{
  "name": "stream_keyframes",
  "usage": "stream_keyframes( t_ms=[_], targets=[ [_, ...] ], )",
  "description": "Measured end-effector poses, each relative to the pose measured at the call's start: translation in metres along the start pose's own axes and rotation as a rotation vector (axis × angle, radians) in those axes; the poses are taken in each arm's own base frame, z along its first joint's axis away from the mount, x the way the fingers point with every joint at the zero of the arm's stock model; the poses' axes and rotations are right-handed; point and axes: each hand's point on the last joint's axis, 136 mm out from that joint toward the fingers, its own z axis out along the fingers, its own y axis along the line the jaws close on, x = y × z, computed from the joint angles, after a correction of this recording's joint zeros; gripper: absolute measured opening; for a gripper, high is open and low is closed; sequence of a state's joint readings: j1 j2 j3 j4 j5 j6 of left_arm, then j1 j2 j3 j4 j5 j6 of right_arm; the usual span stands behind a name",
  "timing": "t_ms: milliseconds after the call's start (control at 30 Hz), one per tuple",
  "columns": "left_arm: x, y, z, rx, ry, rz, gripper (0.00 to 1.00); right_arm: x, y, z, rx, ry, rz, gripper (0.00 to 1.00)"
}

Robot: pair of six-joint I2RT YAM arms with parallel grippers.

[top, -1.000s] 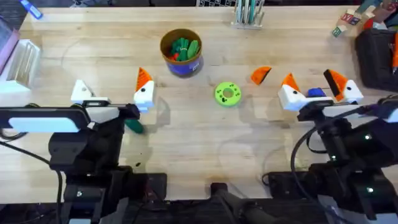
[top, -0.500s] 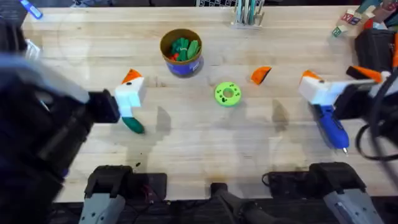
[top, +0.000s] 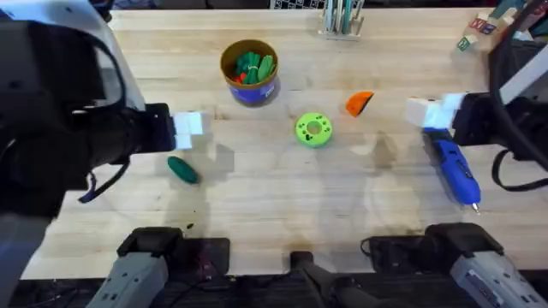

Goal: Pick up the gripper from the table and insert it into the empty holder that is missing its gripper. Then pick up a screw, insert it into the mounting hole, and use the screwdriver to tighten it. Finally, clean up the table by picking up the vegetable and placing it into the bucket.

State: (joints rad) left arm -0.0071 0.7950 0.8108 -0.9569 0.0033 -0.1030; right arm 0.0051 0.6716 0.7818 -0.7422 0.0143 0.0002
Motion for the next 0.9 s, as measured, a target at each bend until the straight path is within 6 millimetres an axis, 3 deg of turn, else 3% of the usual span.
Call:
stream_keyframes(
  t_ms=[133, 167, 333, 367, 433, 500, 600, 633, 700, 900],
  targets=[
    [0.026, 0.003, 0.020, -0.026, 0.167, -0.112, 0.980, 0.000, 0.000, 0.000, 0.000, 0.000, 0.000, 0.991],
    [0.031, 0.003, 0.025, -0.032, 0.196, -0.133, 0.885, 0.000, 0.000, 0.000, 0.000, 0.000, 0.000, 0.991],
    [0.032, 0.003, 0.030, -0.037, 0.208, -0.165, 0.112, 0.000, 0.000, 0.000, 0.000, 0.000, 0.000, 0.991],
    [0.029, 0.002, 0.029, -0.031, 0.194, -0.153, 0.039, 0.000, 0.000, 0.000, 0.000, 0.000, 0.000, 0.991],
    [0.018, -0.007, 0.026, 0.007, 0.132, -0.107, 0.140, 0.000, 0.000, 0.000, 0.000, 0.000, 0.000, 0.991],
    [0.002, -0.023, 0.019, 0.075, 0.043, -0.028, 0.314, 0.000, 0.000, 0.000, 0.000, 0.000, 0.000, 0.991],
    [-0.024, -0.055, 0.000, 0.185, -0.119, 0.086, 0.785, 0.000, 0.000, 0.000, 0.000, 0.000, 0.000, 0.991],
    [-0.031, -0.065, -0.008, 0.220, -0.167, 0.114, 0.899, 0.000, 0.000, 0.000, 0.000, 0.000, 0.000, 0.991],
    [-0.042, -0.085, -0.023, 0.290, -0.254, 0.173, 0.942, 0.000, 0.000, 0.000, 0.000, 0.000, 0.000, 0.991],
    [-0.060, -0.137, -0.056, 0.478, -0.414, 0.290, 0.946, 0.000, 0.000, 0.000, 0.000, 0.000, 0.000, 0.991]
  ],
)
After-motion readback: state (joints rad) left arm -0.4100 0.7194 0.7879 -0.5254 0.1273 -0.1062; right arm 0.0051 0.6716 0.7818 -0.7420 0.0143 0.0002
